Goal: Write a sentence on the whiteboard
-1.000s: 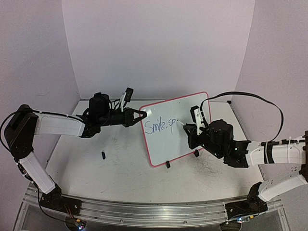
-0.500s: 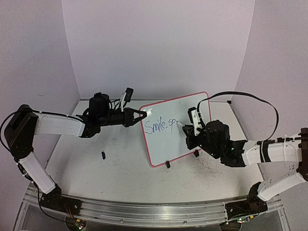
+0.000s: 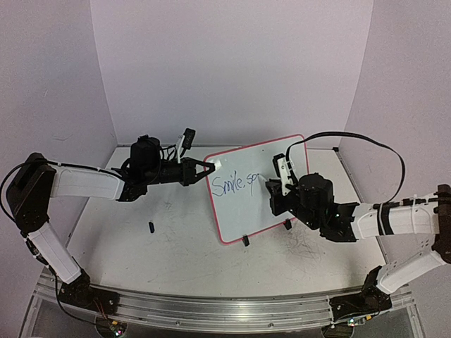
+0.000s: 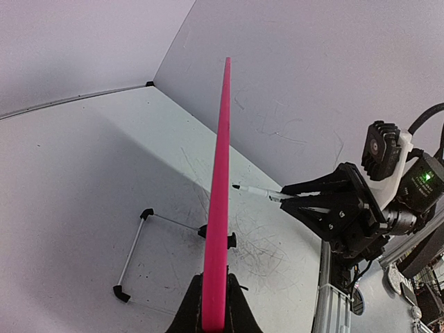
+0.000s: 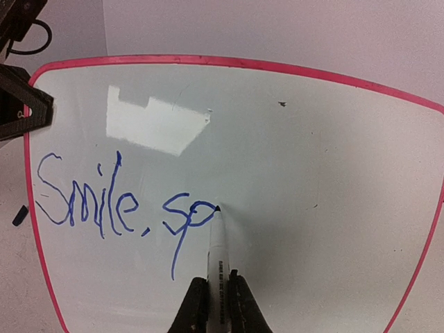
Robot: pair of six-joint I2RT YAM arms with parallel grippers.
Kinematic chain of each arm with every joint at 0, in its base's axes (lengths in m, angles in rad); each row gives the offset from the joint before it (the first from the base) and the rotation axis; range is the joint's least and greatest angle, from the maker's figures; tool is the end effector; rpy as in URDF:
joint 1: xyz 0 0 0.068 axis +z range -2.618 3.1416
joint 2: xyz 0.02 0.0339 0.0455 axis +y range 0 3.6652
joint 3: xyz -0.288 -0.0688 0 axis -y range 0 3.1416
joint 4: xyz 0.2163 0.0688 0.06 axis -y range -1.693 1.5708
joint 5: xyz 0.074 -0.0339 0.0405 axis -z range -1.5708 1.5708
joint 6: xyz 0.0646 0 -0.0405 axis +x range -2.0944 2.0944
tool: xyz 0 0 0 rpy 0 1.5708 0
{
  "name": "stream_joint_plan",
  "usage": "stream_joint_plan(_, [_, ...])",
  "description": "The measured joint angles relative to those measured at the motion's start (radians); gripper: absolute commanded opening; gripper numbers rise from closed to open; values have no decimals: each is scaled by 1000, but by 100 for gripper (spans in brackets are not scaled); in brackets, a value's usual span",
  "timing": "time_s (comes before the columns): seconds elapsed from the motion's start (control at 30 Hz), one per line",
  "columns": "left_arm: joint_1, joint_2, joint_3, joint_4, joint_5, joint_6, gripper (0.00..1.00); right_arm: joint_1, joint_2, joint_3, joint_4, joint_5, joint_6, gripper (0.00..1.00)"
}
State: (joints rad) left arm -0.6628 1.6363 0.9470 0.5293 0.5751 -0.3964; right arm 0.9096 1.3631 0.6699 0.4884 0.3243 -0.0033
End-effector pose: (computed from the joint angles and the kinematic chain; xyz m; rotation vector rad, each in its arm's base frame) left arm 0.2704 -0.2557 0.2892 0.6974 1.7466 -1.2500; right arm 0.1991 0.2224 0.2757 -0.5667 1.6868 0.3689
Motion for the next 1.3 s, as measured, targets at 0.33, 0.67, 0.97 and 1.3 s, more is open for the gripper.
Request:
stream_joint_plan(0.33, [0, 0, 0, 0, 0, 0, 0, 0, 25, 9, 11, 22, -13, 0])
stream_joint_plan(0.67, [0, 0, 0, 0, -1, 0, 0, 0, 30, 9, 5, 46, -12, 0])
stream_joint_plan(0.97, [0, 0, 0, 0, -2, 0, 0, 5, 25, 9, -23, 46, 30, 0])
stream_joint_plan(1.3, [0, 0, 0, 0, -1, 0, 0, 24, 20, -2, -55, 45, 57, 0])
